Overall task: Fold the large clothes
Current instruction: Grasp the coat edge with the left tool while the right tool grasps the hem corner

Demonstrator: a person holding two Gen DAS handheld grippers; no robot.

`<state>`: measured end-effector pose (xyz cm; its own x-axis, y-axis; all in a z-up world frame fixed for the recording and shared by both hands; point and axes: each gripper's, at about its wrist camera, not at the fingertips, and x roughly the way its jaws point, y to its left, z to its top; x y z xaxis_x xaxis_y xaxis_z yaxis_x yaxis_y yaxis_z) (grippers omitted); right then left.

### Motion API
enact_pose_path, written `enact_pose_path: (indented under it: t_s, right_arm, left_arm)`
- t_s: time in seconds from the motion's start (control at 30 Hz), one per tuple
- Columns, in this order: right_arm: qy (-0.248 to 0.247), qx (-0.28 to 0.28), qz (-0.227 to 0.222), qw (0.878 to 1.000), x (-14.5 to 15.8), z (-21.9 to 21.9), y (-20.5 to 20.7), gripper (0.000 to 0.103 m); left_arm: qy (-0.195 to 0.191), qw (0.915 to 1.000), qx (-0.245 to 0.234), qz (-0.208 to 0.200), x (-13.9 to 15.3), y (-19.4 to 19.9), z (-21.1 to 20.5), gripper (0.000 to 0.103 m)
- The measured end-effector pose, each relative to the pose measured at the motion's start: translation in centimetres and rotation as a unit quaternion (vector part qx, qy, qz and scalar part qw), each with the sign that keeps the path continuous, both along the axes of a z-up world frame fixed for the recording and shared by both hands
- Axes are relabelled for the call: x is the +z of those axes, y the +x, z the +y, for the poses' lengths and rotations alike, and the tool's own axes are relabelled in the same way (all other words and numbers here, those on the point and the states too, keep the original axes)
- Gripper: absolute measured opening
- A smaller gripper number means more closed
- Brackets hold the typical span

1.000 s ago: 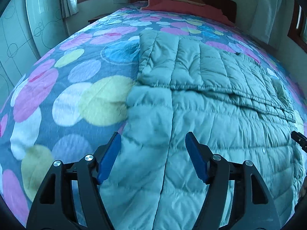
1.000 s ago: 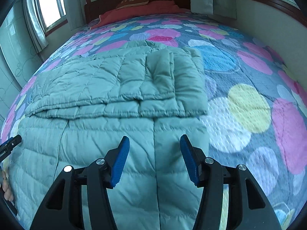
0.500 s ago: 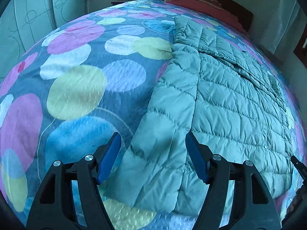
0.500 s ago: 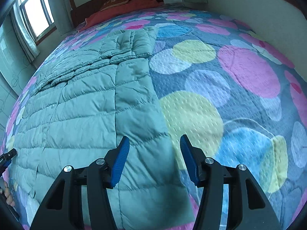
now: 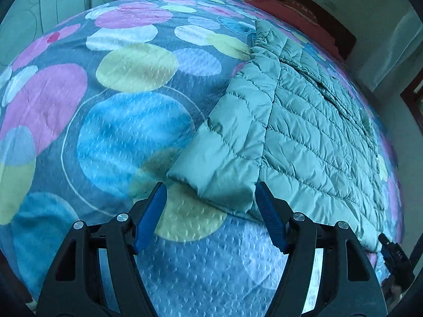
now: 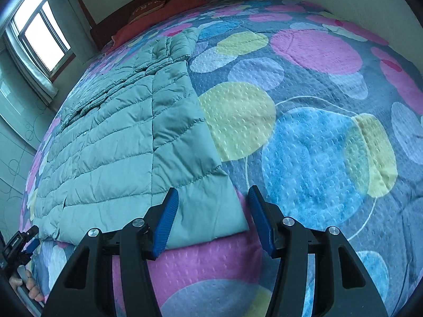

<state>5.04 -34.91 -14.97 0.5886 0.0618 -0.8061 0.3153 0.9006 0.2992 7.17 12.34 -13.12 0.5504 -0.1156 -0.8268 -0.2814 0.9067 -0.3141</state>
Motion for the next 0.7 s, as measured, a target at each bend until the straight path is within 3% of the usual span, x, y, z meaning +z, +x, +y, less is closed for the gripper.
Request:
enact_pose_path:
  t_s: [0.2,0.47,0.7]
  right_arm:
    - [0.051,-0.003,-0.018,0.999,-0.3,0.8,-1.0,0.055]
    - [0.141,-0.019,-0.028,0.989,-0.8,0.4,-1.7,0.055]
    - [0.158,-0.034,-0.038,0.986,-0.9,0.5,-1.4,0.055]
  left_arm:
    - [-0.062,0.9979,0.009,-0.015,-0.3,-0.1,-0.3,0.069]
    - [-0.091,0.9953,0.022,-0.024,-0.5,0.3,-0.2,0.069]
    - [-0.093,0.9948,0.033,-0.025,-0.8,-0.3,-0.7,0.069]
